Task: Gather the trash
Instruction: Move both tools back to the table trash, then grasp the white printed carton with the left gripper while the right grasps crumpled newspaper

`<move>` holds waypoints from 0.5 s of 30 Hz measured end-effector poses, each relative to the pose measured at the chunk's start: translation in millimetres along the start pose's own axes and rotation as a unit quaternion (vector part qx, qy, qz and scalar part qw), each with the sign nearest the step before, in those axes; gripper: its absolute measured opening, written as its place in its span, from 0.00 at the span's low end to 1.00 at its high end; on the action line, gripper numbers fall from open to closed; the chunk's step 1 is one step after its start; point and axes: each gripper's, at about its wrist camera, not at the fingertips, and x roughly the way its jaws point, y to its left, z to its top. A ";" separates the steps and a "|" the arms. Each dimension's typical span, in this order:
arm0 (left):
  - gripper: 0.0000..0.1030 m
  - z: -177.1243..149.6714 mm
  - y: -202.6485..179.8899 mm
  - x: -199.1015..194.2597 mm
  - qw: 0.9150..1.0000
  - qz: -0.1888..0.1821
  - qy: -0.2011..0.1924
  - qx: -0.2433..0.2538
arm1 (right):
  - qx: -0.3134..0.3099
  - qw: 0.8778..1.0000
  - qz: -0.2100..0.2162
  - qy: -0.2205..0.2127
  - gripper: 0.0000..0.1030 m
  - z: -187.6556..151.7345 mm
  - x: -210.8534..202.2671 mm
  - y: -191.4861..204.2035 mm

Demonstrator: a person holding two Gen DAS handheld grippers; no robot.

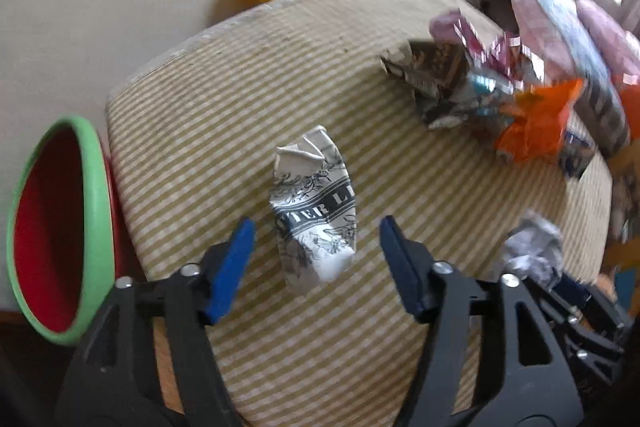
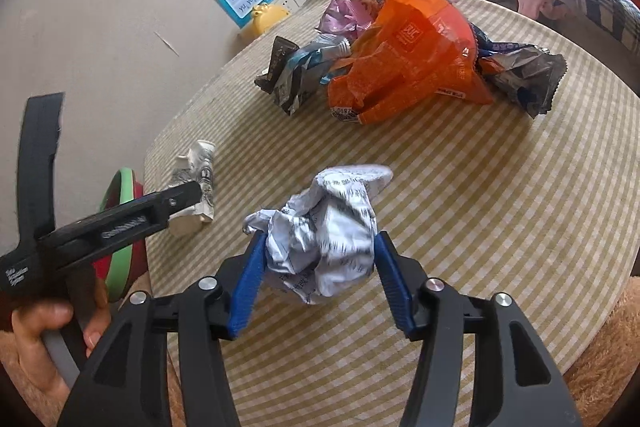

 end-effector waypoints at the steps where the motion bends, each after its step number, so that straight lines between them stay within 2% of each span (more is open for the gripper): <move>1: 0.65 -0.4 1.0 -0.6 1.000 -0.004 -0.002 -0.004 | 0.002 1.000 0.000 -0.001 0.54 0.7 -0.4 -0.8; 4: 0.72 0.7 0.1 -1.9 1.000 0.001 -0.011 -0.001 | 0.009 1.000 -0.001 -0.006 0.60 0.7 -2.3 -2.5; 9: 0.73 3.1 4.6 -3.5 0.999 0.012 -0.040 -0.015 | 0.010 1.000 -0.004 -0.012 0.64 0.1 -4.1 -3.3; 11: 0.74 3.0 5.2 -0.8 0.998 0.032 -0.048 -0.017 | 0.009 1.000 -0.005 -0.012 0.64 -0.3 -5.2 -2.6; 15: 0.75 -0.5 4.7 2.6 0.999 0.026 -0.038 -0.014 | 0.012 1.000 -0.007 -0.014 0.64 -0.4 -5.6 -3.6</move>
